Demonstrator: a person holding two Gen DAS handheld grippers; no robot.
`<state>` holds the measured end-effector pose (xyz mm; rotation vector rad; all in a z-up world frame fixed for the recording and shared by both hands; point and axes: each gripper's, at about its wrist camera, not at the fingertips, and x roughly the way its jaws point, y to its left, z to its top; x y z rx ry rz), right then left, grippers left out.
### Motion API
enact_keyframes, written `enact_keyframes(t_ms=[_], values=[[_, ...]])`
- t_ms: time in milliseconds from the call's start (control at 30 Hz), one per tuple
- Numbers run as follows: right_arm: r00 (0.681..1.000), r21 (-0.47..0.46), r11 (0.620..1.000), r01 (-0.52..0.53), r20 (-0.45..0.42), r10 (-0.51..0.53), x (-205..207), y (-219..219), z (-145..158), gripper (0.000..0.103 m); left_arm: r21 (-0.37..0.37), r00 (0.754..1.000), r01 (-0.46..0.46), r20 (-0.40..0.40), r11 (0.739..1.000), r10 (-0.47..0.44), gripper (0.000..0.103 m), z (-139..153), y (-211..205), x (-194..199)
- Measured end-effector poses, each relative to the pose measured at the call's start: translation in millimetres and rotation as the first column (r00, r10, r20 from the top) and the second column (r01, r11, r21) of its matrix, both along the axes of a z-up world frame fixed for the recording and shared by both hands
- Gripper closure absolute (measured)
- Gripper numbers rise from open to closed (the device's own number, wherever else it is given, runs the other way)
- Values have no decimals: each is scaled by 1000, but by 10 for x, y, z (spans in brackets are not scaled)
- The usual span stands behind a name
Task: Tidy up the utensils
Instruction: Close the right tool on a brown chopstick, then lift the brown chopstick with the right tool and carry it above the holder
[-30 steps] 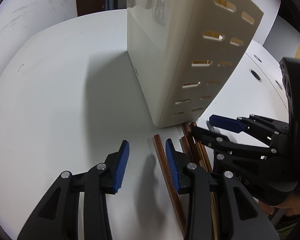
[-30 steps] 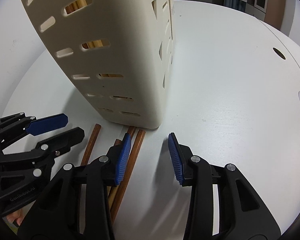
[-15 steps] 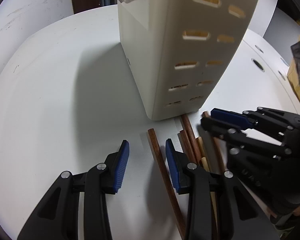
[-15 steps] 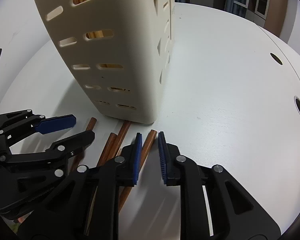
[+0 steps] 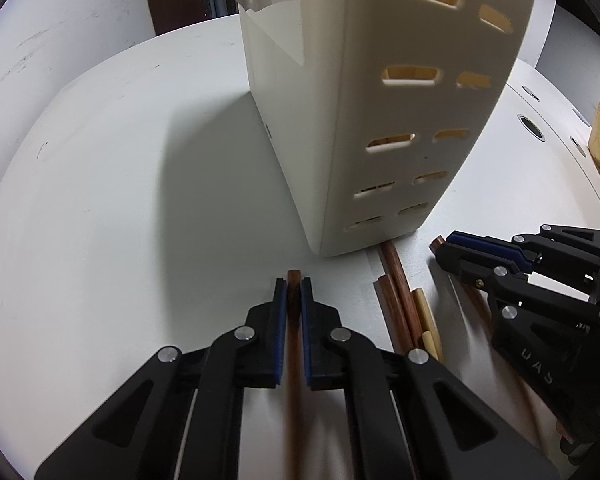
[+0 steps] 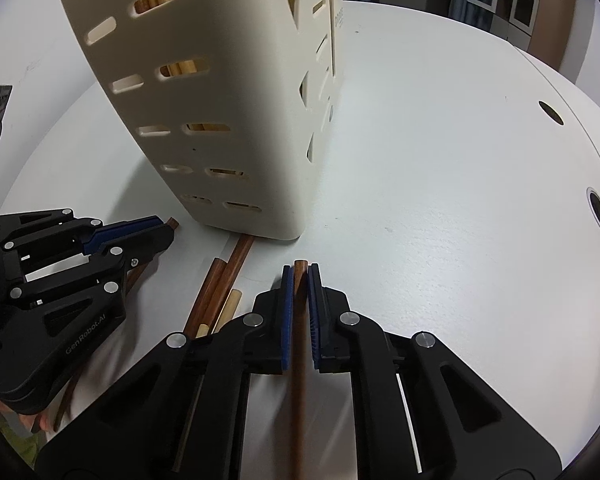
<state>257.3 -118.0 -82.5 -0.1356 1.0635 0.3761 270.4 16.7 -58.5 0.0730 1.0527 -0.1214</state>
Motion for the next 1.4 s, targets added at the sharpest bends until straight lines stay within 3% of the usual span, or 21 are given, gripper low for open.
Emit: enact_keyframes(t_ms=[200, 400, 633, 900, 1400], values=[[1000, 44, 999, 6, 17, -7, -8, -73, 68, 96, -23, 999, -11, 30, 1000, 12, 96, 116, 71, -39], [996, 101, 995, 0, 84, -9, -75, -166, 338, 96, -68, 990, -30, 137, 997, 39, 96, 489, 204, -240], [983, 191, 981, -16, 181, -19, -205, -274, 759, 96, -86, 958, -58, 276, 995, 79, 96, 912, 175, -458], [964, 219, 975, -40, 264, -20, -279, -303, 1057, 96, -94, 933, -53, 350, 994, 83, 96, 1174, 259, -680], [919, 253, 962, -99, 395, -10, -520, -272, 1555, 97, -89, 879, -37, 471, 995, 75, 97, 1658, 29, -876]])
